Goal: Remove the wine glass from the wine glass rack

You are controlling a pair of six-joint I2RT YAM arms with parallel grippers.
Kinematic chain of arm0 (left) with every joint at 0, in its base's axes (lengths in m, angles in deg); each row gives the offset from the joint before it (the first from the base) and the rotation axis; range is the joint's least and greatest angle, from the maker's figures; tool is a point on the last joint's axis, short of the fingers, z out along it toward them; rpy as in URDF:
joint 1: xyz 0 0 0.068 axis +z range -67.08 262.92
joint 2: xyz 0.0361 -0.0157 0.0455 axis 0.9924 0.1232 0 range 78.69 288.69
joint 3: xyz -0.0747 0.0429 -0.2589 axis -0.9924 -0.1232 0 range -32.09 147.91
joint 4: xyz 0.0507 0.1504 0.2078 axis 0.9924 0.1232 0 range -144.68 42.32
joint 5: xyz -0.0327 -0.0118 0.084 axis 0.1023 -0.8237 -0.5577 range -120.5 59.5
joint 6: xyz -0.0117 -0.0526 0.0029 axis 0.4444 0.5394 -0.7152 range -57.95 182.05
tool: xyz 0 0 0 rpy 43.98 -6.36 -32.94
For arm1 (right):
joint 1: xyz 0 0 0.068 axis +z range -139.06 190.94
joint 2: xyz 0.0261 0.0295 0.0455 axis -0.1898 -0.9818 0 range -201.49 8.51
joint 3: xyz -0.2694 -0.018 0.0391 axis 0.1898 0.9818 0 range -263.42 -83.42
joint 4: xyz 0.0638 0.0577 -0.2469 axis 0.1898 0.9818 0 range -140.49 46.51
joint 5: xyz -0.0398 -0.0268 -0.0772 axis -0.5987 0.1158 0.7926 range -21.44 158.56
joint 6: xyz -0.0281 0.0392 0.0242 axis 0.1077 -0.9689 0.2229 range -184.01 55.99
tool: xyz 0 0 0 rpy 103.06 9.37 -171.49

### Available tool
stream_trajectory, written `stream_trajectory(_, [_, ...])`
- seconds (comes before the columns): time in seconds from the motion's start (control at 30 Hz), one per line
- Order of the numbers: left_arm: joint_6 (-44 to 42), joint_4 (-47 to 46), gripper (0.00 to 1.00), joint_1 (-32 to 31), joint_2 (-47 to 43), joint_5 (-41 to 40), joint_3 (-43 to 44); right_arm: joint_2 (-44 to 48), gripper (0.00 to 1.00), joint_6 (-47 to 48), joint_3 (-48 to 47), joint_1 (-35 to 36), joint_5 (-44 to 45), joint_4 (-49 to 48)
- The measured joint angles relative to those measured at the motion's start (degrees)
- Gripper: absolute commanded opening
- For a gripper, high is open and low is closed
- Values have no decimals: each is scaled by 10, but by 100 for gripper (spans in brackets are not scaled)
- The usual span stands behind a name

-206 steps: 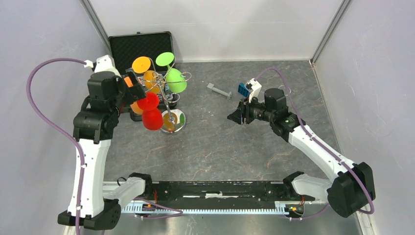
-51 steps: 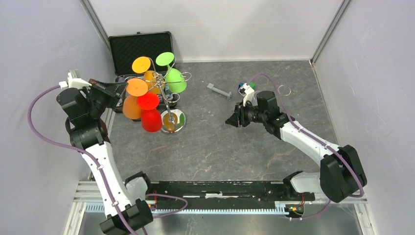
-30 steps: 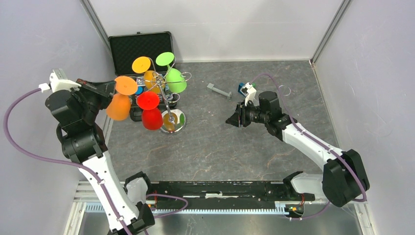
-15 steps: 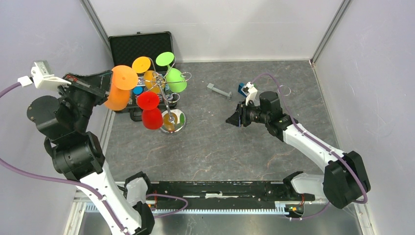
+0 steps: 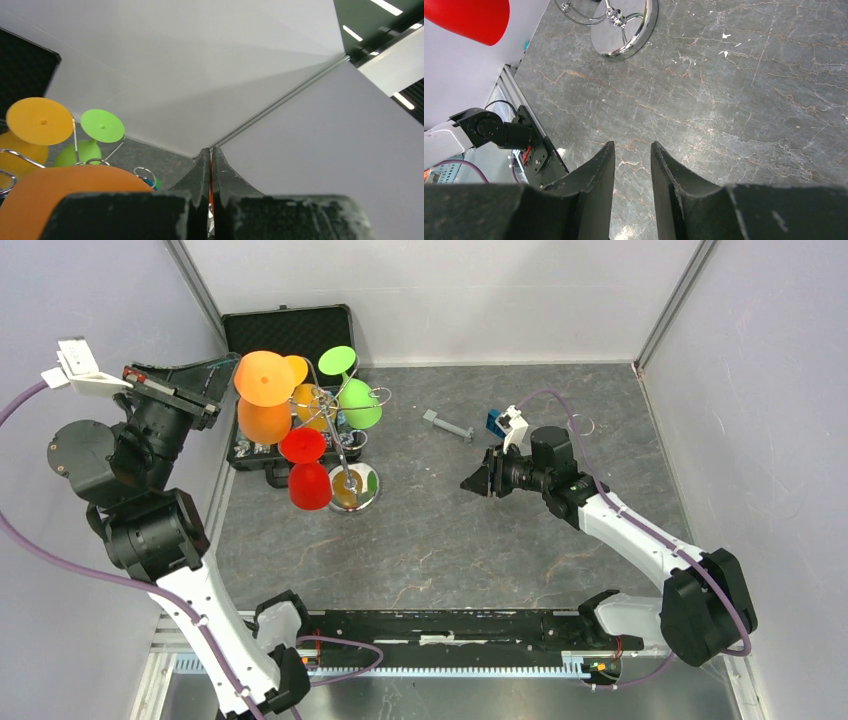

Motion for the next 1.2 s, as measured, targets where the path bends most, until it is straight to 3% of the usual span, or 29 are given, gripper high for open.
stream_trajectory(0.2, [97,-106,2,-12,11,21,-57,0,37,-18,0,1,0,-9])
stream_trajectory(0.4, [146,-151,2,-35,19,22,-85,0,39,-68,0,6,-12,-40])
stream_trajectory(0.53, [154,-163,2,-52,18,21,-89,0,54,-133,-7,39,-37,-105])
stream_trajectory(0.6, [155,-167,2,-59,16,21,-89,0,73,-172,-25,73,-48,-153])
stream_trajectory(0.7, [155,-172,2,-66,12,21,-90,0,87,-257,-52,120,-43,-278])
stream_trajectory(0.93, [155,-176,2,-76,0,20,-111,-76,95,-402,-192,169,27,-501])
stream_trajectory(1.03, [155,-174,2,-80,0,18,-115,-123,95,-428,-259,186,51,-524])
stream_trajectory(1.2, [155,-174,2,-85,-1,16,-117,-185,93,-434,-352,219,88,-481])
